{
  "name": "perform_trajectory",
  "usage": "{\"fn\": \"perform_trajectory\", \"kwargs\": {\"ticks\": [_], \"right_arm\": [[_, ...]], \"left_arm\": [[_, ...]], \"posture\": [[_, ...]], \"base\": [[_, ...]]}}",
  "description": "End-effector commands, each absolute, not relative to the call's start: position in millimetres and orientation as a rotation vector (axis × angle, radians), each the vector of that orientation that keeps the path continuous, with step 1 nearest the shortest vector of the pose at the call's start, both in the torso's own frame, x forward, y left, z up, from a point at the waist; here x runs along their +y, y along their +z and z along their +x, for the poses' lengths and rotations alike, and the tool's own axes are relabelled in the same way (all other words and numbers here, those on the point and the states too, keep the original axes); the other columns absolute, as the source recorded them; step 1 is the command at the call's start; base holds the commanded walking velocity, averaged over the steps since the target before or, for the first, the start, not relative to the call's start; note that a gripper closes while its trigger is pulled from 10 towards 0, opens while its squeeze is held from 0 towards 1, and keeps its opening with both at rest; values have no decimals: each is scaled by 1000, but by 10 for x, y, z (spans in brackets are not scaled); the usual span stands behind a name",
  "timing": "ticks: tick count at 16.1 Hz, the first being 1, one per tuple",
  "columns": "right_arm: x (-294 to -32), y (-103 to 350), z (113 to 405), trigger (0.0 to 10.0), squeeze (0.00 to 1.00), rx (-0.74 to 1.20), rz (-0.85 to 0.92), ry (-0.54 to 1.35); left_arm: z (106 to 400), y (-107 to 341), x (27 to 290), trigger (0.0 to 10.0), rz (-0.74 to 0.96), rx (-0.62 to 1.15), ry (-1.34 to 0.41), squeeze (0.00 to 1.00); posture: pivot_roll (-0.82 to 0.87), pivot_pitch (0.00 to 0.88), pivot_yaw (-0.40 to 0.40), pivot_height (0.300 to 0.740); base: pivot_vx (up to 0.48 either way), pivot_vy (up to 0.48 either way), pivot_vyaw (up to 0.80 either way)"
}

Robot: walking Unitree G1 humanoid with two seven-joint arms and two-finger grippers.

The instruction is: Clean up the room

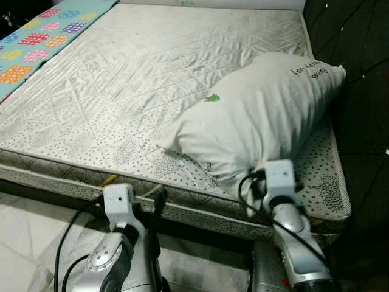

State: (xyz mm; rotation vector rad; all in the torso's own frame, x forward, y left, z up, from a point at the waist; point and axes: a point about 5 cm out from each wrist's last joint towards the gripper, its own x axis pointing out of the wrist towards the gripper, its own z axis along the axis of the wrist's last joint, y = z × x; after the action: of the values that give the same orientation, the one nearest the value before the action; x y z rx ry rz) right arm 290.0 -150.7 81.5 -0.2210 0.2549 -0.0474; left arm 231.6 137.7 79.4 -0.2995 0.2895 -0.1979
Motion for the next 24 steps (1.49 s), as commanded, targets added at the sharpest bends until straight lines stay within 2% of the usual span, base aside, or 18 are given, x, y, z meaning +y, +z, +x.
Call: {"fn": "perform_trajectory", "kwargs": {"ticks": [1, 2, 3, 19, 24], "right_arm": [[-1441, 604, 2809, 10000, 0, 367, -190, -5], [-1421, 584, 2804, 2667, 0, 381, -166, 0], [-1391, 577, 2813, 0, 0, 388, -141, 7], [-1295, 618, 3015, 0, 0, 389, -53, 45], [-1587, 635, 3190, 0, 0, 376, -112, 9]], "left_arm": [[2293, 795, 1372, 10000, -291, 297, -220, 0], [2301, 800, 1362, 10000, -287, 295, -218, 0], [2313, 804, 1345, 10000, -283, 294, -221, 0], [2405, 801, 1334, 10000, -268, 276, -215, 0], [2413, 807, 1351, 10000, -260, 269, -208, 0]], "posture": [[-26, 107, 62, 551], [-23, 108, 63, 551], [-24, 109, 63, 551], [-31, 52, 64, 551], [-27, 52, 65, 551]], "base": [[0, 0, 0], [0, 0, 0], [0, 0, 0], [0, 0, 0], [0, 0, 0]]}}
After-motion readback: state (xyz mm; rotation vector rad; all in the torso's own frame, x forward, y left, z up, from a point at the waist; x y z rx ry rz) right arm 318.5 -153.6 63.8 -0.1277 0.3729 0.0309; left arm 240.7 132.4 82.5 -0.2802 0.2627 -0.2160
